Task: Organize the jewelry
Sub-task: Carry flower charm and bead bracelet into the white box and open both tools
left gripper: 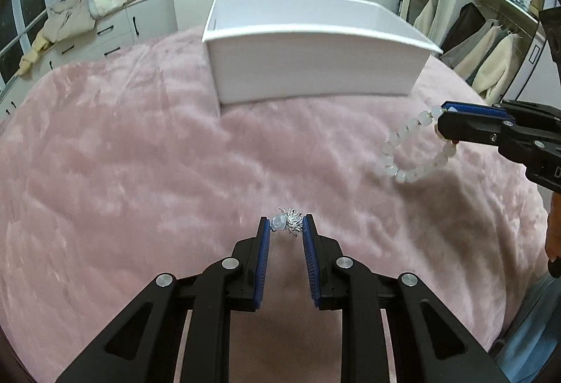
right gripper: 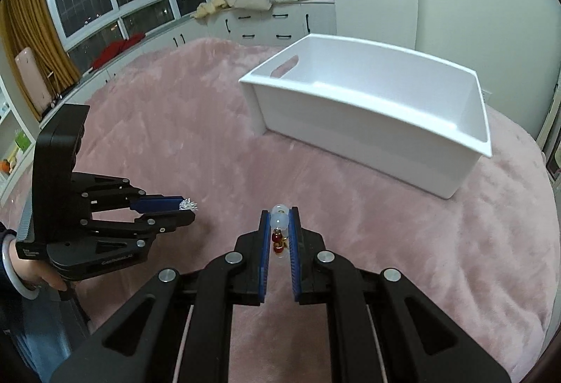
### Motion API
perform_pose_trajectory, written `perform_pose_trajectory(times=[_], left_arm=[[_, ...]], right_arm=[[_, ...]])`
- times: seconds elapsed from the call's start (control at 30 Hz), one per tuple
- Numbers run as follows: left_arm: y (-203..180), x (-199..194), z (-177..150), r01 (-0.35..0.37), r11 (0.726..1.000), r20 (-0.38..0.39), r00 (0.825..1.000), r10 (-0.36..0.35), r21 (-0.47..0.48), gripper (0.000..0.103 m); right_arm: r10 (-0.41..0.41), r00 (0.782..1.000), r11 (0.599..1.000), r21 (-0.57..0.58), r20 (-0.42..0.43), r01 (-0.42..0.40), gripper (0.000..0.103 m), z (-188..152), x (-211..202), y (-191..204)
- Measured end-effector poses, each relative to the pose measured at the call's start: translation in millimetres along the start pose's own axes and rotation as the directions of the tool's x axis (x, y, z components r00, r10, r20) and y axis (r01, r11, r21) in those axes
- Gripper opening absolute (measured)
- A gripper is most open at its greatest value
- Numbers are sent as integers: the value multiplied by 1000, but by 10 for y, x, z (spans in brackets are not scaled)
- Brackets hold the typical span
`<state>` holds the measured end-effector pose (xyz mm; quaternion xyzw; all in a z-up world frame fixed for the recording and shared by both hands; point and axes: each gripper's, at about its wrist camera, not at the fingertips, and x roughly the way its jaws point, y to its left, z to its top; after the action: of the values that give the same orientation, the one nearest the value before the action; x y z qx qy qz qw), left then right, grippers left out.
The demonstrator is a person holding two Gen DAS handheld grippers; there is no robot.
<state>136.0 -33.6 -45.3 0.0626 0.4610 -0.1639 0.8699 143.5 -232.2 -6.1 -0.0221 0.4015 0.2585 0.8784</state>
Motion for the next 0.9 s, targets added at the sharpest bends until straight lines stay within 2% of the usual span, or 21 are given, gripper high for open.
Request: perform_pose_trajectory(times=[0.47, 0.67, 0.9], left_arm=[[-85, -164, 733, -33, 999, 66, 997, 32, 20, 24], [-100, -172, 1006, -17, 1000, 83, 996, 15, 26, 24], [-114, -153, 1365, -29, 998, 106, 994, 22, 63, 24]], right_arm=[[-37, 996, 999, -23, 82, 39, 11, 340, -432, -325], [-41, 993, 997, -62, 115, 48, 11, 560, -558, -403], [-33, 989, 995, -88, 145, 46, 11, 807, -628, -501]])
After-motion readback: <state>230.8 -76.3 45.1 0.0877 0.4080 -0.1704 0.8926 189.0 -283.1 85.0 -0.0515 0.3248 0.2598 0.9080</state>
